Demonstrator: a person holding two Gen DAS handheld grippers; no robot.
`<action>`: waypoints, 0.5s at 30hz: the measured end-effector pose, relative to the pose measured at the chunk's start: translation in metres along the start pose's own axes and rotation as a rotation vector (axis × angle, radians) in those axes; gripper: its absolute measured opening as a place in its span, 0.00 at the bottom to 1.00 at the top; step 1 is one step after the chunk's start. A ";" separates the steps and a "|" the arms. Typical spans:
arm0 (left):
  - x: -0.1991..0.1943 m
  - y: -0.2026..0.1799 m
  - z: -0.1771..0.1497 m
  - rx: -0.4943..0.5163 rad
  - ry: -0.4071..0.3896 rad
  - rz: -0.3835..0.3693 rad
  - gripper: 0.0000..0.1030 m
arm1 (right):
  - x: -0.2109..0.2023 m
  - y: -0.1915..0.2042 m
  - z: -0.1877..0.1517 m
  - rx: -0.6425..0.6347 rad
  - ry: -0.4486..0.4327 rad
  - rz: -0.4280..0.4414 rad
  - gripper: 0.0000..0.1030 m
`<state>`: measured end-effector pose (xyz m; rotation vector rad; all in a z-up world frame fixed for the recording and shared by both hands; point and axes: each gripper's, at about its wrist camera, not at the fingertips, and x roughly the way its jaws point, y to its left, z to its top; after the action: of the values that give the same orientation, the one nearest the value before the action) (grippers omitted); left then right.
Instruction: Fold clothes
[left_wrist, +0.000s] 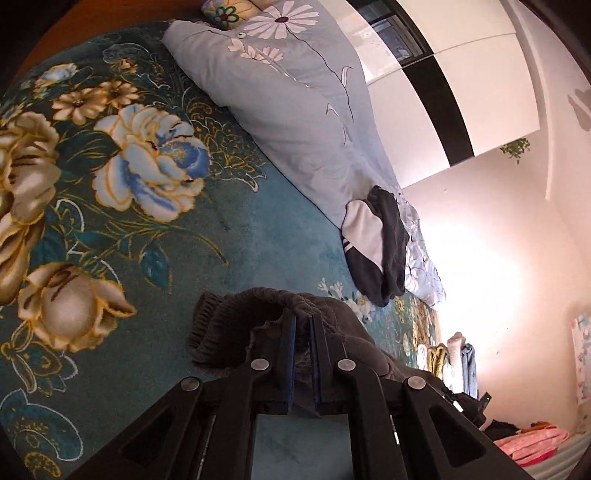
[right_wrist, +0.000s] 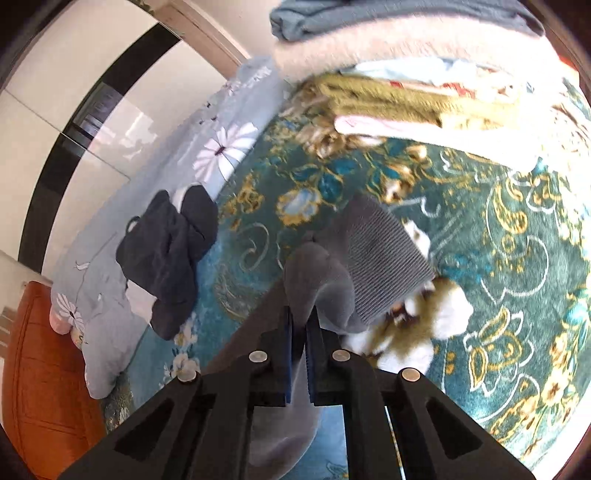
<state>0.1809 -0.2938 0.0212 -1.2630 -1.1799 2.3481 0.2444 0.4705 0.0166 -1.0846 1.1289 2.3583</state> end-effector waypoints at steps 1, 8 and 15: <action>0.009 0.005 0.001 -0.006 0.014 0.029 0.07 | -0.001 0.003 0.005 -0.003 -0.018 0.008 0.06; 0.058 0.043 0.005 -0.142 0.087 0.158 0.08 | 0.044 -0.041 0.005 0.156 0.101 -0.089 0.06; 0.065 0.040 0.004 -0.094 0.115 0.275 0.13 | 0.040 -0.068 -0.003 0.247 0.091 0.001 0.33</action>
<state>0.1448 -0.2879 -0.0467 -1.6639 -1.1564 2.3888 0.2571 0.5105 -0.0505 -1.1097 1.4091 2.1182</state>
